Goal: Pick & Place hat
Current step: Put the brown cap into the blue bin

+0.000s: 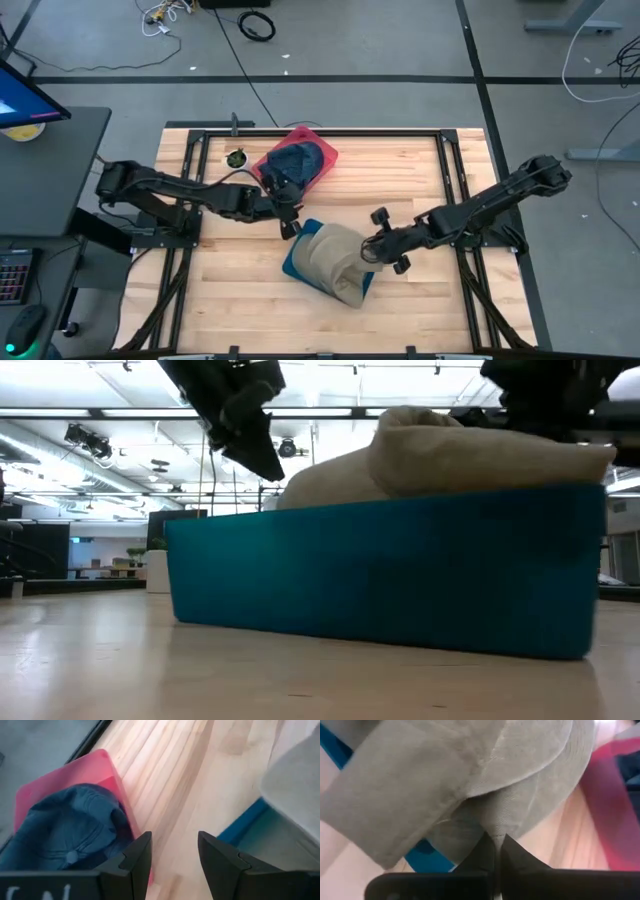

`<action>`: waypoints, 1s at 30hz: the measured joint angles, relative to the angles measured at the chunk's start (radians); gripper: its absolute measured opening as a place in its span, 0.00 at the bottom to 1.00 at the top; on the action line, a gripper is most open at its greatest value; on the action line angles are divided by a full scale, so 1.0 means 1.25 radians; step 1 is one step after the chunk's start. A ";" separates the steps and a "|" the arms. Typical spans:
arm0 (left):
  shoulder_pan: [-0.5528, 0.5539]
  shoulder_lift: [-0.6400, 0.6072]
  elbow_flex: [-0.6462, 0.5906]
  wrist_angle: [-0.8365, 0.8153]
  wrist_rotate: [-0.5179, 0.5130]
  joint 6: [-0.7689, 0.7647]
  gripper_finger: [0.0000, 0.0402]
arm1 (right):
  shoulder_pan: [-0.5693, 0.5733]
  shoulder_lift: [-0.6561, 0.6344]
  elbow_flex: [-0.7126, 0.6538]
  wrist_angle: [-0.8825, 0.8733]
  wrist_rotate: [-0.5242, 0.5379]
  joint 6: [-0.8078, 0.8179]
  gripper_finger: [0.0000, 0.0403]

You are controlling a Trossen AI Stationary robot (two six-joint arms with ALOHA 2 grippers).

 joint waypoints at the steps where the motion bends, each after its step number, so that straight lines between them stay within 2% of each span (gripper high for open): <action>1: 0.000 0.006 0.000 0.013 0.010 -0.001 0.41 | 0.000 0.008 0.000 -0.007 0.000 0.002 0.00; 6: -0.013 0.013 0.000 0.117 0.182 -0.005 0.41 | -0.001 0.074 0.000 0.003 0.006 -0.016 0.00; 9: -0.038 0.014 0.000 0.149 0.241 -0.021 0.41 | -0.001 0.100 0.003 0.034 0.015 -0.037 0.00; 14: -0.075 0.055 -0.001 0.142 0.258 -0.038 0.41 | -0.001 0.109 0.002 0.071 0.006 -0.088 0.00; 18: -0.098 0.112 0.000 0.137 0.316 -0.049 0.41 | -0.003 0.109 0.002 0.049 0.006 -0.095 0.00; 22: -0.105 0.179 0.003 0.153 0.312 -0.063 0.41 | -0.003 0.108 0.002 0.043 -0.006 -0.082 0.00; 25: -0.095 0.215 0.003 0.169 0.297 -0.066 0.41 | -0.005 0.108 0.001 0.065 -0.049 -0.082 0.00; 30: -0.074 0.224 0.001 0.199 0.308 -0.062 0.41 | -0.004 0.108 -0.001 0.087 -0.075 -0.084 0.00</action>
